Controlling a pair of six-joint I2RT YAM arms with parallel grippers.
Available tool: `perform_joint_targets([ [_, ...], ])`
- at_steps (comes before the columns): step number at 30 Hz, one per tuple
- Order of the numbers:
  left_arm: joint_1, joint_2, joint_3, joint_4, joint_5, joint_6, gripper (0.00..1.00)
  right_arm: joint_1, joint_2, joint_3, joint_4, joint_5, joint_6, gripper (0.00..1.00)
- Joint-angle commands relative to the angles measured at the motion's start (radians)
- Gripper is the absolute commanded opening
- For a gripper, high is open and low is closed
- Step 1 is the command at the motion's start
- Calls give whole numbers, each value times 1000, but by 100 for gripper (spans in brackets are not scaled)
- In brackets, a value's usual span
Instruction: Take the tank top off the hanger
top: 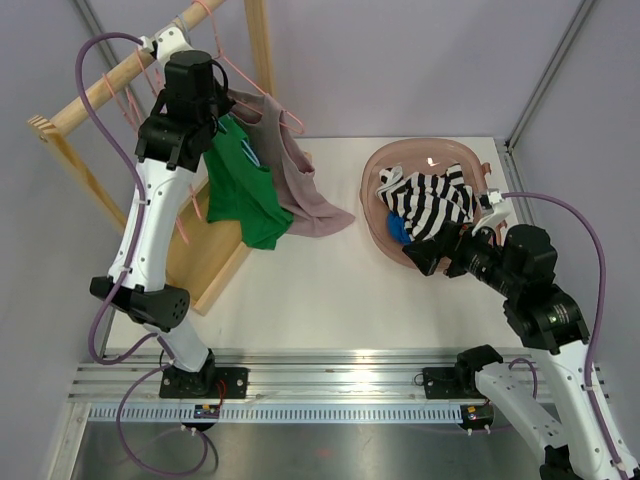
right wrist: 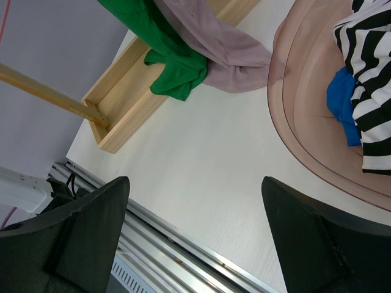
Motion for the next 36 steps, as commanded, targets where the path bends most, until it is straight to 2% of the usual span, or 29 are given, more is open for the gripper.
perform_joint_targets([
  [1, 10, -15, -11, 57, -20, -22, 17, 1, -15, 26, -19, -31, -41, 96],
  [3, 11, -20, -30, 67, -20, -33, 9, 1, -21, 28, -16, -34, -43, 96],
  [5, 11, -25, -42, 74, -18, -42, 7, 0, -25, 23, -6, -43, -43, 96],
  [7, 11, -34, -56, 78, -21, -53, 0, 1, -24, 25, -9, -48, -43, 96],
  [16, -16, -146, -108, 158, -118, -96, 0, 1, -22, 29, 0, -68, -44, 96],
  [23, -62, -150, 21, 154, -139, -65, 0, 1, -21, 35, 6, -79, -37, 96],
  [28, -119, -195, 15, 184, -161, -34, 0, 1, -24, 37, 8, -88, -35, 96],
  [36, -237, -385, -220, 278, -142, -48, 0, 1, -21, 45, 21, -103, -18, 96],
])
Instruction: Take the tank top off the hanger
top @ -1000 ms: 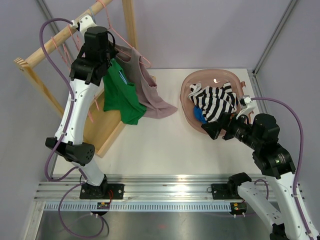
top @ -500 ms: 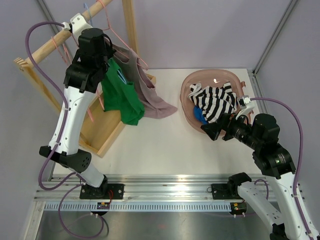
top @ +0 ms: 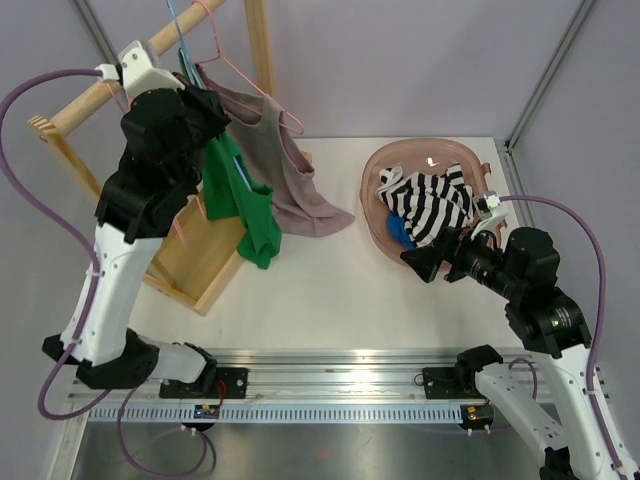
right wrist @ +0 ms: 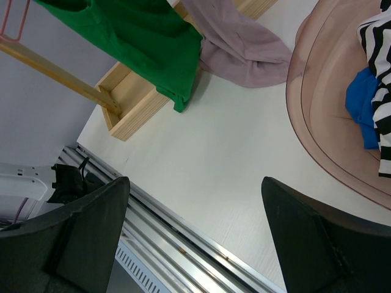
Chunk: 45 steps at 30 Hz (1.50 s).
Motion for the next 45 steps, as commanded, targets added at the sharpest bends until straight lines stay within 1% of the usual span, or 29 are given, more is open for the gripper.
perform_joint_targets([
  [1, -60, -122, -84, 146, -18, -11, 0, 1, -1, 43, 40, -35, 10, 96],
  [3, -89, -157, -132, 146, 17, -23, 0, 3, -6, 40, 54, -44, 16, 97],
  [6, -126, -265, -276, 164, 95, -72, 0, 1, -6, 33, 68, -61, 24, 98],
  [7, -141, -298, -373, 181, 151, -89, 0, 1, -5, 31, 73, -69, 28, 99],
  [8, -144, -364, -412, 197, 184, -103, 0, 1, -1, 30, 77, -78, 31, 100],
  [9, -149, -394, -452, 209, 222, -111, 0, 1, -1, 24, 89, -105, 34, 99],
  [10, -155, -421, -495, 220, 300, -126, 0, 0, 0, 21, 97, -122, 37, 99],
  [11, -160, -476, -559, 220, 330, -137, 0, 1, 6, 10, 108, -141, 40, 99],
  [14, -186, -536, -653, 227, 466, -163, 0, 1, 20, -19, 163, -196, 74, 99],
  [16, -212, -582, -744, 244, 567, -191, 0, 1, 31, -50, 255, -237, 132, 99],
  [17, -223, -596, -817, 260, 589, -203, 0, 1, 49, -82, 325, -250, 181, 99],
  [18, -244, -639, -856, 282, 600, -226, 0, 1, 60, -94, 353, -260, 204, 99],
  [19, -252, -656, -897, 305, 664, -240, 0, 1, 71, -107, 379, -257, 226, 99],
  [22, -293, -743, -1053, 385, 696, -336, 0, 3, 117, -147, 454, -230, 281, 100],
  [24, -325, -779, -1124, 456, 695, -404, 0, 12, 127, -190, 540, -204, 323, 99],
  [26, -387, -828, -1219, 536, 658, -441, 0, 41, 138, -223, 592, -173, 344, 98],
  [27, -410, -840, -1247, 559, 641, -459, 0, 56, 146, -226, 594, -131, 344, 97],
  [28, -458, -840, -1290, 612, 622, -485, 0, 102, 167, -230, 597, -104, 341, 97],
  [29, -483, -831, -1302, 631, 611, -493, 0, 127, 179, -228, 599, -51, 331, 97],
  [30, -537, -819, -1311, 648, 611, -502, 0, 162, 195, -225, 599, -21, 320, 96],
  [31, -564, -805, -1324, 674, 565, -502, 0, 224, 225, -219, 597, 8, 306, 95],
  [33, -642, -755, -1325, 706, 528, -495, 0, 283, 256, -196, 573, 107, 269, 95],
  [35, -687, -719, -1321, 724, 456, -485, 0, 315, 290, -190, 576, 137, 257, 92],
  [36, -732, -713, -1318, 726, 422, -478, 0, 317, 296, -193, 582, 141, 254, 92],
  [37, -752, -707, -1316, 732, 364, -472, 0, 319, 301, -196, 586, 146, 251, 90],
  [38, -770, -701, -1304, 737, 344, -465, 0, 319, 301, -206, 594, 151, 245, 89],
  [40, -812, -675, -1289, 746, 313, -450, 0, 317, 293, -217, 603, 157, 237, 85],
  [44, -842, -621, -1266, 787, 321, -447, 0, 319, 281, -239, 623, 178, 226, 63],
  [45, -852, -607, -1259, 792, 315, -447, 0, 319, 281, -240, 623, 178, 223, 59],
])
